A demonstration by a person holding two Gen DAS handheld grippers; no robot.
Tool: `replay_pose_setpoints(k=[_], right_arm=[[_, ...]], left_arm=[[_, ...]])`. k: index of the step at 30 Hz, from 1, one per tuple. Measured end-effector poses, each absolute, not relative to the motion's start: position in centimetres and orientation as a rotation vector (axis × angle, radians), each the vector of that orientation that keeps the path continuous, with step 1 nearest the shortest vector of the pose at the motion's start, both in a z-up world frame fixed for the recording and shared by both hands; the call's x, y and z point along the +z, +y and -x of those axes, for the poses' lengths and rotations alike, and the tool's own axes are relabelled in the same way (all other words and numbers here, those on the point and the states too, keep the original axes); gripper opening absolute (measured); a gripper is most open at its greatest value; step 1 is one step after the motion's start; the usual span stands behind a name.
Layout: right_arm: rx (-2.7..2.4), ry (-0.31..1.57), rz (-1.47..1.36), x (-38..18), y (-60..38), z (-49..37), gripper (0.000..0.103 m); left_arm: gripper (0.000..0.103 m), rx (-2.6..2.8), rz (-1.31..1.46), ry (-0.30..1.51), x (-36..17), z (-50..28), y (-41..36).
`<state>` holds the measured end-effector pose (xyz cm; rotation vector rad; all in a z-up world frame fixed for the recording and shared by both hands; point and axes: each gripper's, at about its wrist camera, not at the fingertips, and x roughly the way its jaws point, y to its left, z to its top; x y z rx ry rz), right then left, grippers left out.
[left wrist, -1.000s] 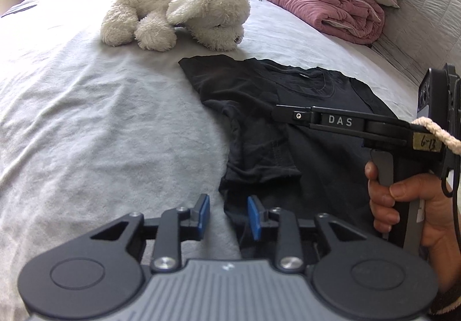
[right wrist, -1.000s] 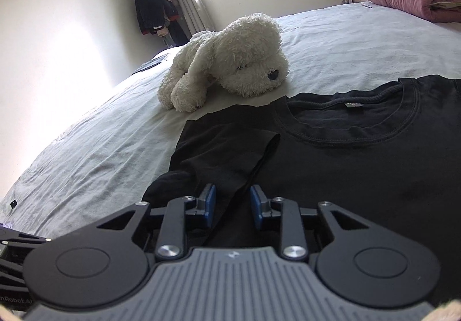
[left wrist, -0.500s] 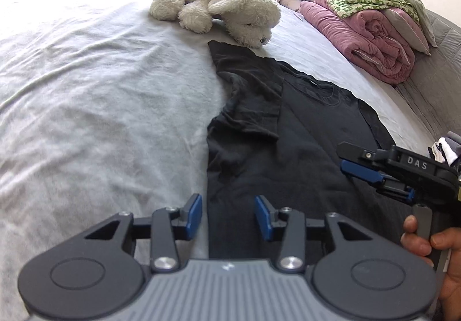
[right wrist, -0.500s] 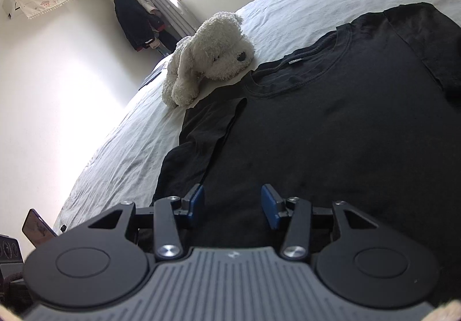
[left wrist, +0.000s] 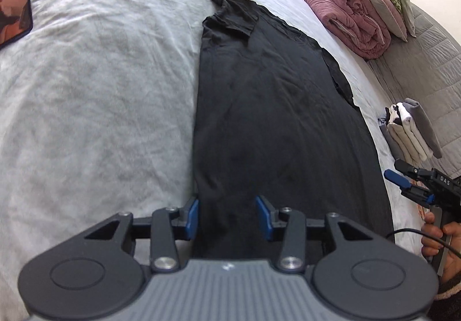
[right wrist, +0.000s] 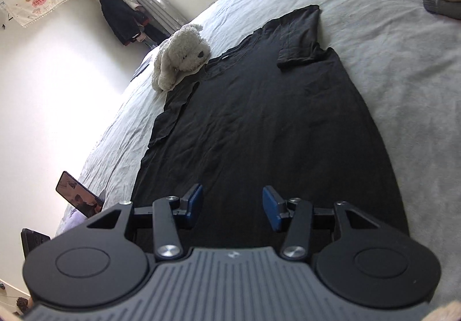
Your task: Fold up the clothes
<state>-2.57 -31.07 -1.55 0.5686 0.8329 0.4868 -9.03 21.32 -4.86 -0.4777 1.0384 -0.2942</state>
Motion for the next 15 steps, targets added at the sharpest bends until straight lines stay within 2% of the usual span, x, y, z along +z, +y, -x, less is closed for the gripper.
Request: replay_pose_setpoints(k=[5,8,10,15], right_arm=[[0.501,0.772,-0.552,0.5,-34.3,8.3,0.05],[0.482,0.756,-0.434,1.1,-35.2,11.6,0.051],[0.463,0.778,-0.372,0.7,-35.6,13.3,0.051],[0.448,0.884,-0.468,-2.4,-37.8,15.5,0.051]], left_arm=[[0.042,-0.331,0.491,1.075,-5.1,12.4,21.1],[0.043,-0.351,0.463,1.065,-4.8,13.7,20.6],[0.044,-0.376,0.468,1.057,-4.8,14.6,20.6],[0.044,-0.446,0.575,1.071,-5.8,16.5,21.9]])
